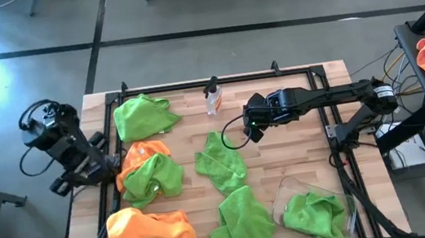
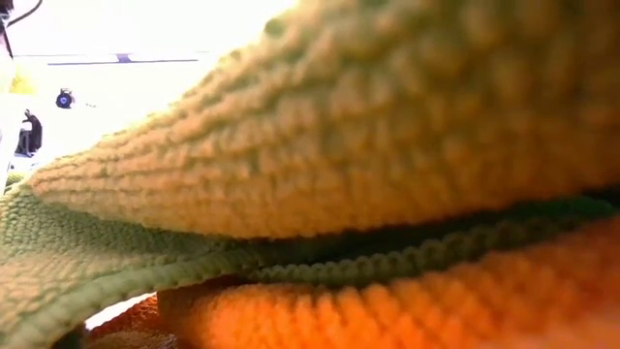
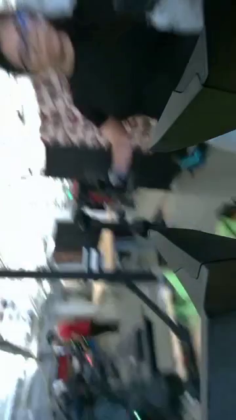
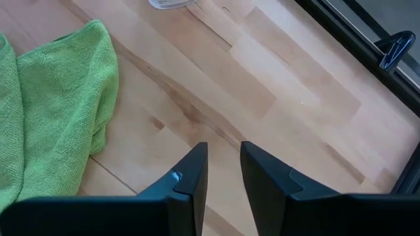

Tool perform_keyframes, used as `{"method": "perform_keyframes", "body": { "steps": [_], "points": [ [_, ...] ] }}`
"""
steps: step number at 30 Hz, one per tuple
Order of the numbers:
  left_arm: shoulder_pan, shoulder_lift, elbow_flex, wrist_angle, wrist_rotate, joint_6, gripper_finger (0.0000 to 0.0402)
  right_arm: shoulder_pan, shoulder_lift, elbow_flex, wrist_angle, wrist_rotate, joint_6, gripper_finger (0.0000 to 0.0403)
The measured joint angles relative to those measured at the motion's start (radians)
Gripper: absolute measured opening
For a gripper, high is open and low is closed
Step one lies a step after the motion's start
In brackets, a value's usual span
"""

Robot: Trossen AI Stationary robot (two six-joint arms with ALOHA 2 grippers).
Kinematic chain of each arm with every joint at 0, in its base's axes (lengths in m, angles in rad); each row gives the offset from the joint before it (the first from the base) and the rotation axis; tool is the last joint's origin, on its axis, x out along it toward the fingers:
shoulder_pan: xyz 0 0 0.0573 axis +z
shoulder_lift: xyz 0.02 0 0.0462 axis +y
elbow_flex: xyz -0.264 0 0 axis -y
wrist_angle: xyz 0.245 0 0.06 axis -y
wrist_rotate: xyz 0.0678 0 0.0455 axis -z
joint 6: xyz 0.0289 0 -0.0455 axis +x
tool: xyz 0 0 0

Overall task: Sort microfiber towel by color & place in baskets
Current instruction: Put the green microfiber cloth into the right transparent bin

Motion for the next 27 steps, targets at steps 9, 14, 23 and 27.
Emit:
{"method": "perform_keyframes", "body": {
  "steps": [9,14,23,27],
  "points": [
    [0.000,-0.086,0.002,-0.023,0.151,0.023,0.0185,0.000,0.000,0.000,-0.003,-0.001,0.000,0.0085],
    [0.000,-0.137,-0.013,-0.043,0.144,0.022,0.0185,0.000,0.000,0.000,-0.005,-0.001,0.001,0.0091],
    [0.000,-0.150,-0.013,-0.099,0.086,0.001,0.0185,0.000,0.000,0.000,-0.007,-0.003,0.011,0.0080],
    [0.000,-0.146,-0.013,-0.111,0.087,0.005,0.0185,0.000,0.000,0.000,-0.007,-0.003,0.010,0.0077]
  ]
}}
